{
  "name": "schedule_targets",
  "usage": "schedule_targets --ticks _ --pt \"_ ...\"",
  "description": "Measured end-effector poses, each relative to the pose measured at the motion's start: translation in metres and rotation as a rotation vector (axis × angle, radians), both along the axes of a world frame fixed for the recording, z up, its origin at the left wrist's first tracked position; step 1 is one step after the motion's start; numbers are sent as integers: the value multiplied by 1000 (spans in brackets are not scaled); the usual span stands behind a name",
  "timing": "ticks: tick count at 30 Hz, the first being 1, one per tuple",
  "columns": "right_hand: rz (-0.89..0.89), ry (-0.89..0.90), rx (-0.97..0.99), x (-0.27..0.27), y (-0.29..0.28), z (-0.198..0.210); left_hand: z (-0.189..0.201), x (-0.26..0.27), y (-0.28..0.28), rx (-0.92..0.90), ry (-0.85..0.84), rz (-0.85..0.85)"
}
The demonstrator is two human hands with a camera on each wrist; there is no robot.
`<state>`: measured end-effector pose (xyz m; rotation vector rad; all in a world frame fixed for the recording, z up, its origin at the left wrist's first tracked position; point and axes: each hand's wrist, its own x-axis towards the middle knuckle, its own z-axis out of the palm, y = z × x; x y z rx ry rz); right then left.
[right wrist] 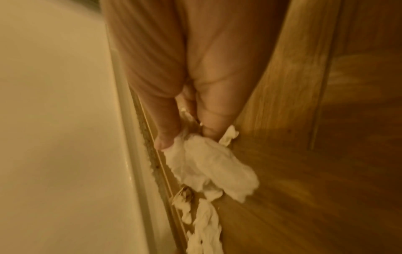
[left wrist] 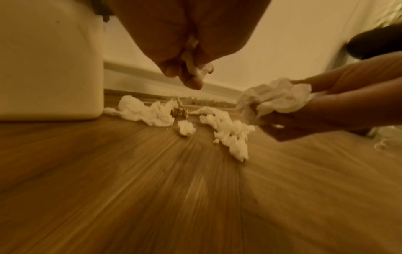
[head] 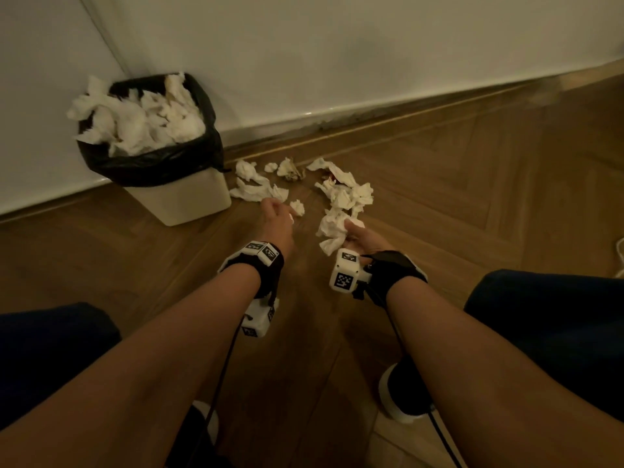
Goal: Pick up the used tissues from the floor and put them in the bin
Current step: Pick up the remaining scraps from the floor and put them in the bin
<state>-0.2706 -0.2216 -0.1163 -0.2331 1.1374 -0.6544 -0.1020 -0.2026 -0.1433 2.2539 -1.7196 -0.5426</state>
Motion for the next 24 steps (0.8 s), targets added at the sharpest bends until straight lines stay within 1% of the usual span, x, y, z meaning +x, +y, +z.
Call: schedule_targets --ticks 1,3,5,8,10,12,15,18,20,22,24 --pt "26 4 14 4 -3 1 8 2 -2 -46 13 4" --pt "53 32 -2 20 -11 9 28 10 -6 -165 107 27" --pt "66 50 -101 45 -21 22 53 24 -12 -274 199 51" --pt "33 0 -246 87 -37 55 94 59 -23 -491 317 115" --pt "-25 -51 -313 114 -49 79 121 91 -25 -617 329 149" --pt "-57 -101 -349 140 -58 102 140 125 -20 -681 316 186" --pt "-6 -87 -426 175 -64 123 153 166 -10 -728 260 291" --pt "35 -118 -472 205 -68 128 154 196 -4 -703 138 366" --pt "54 -121 -481 224 -72 127 152 211 -1 -672 91 395" --pt "70 -76 -496 241 -79 123 152 222 2 -639 76 408" --pt "101 12 -527 255 -88 119 150 231 1 -546 46 405"
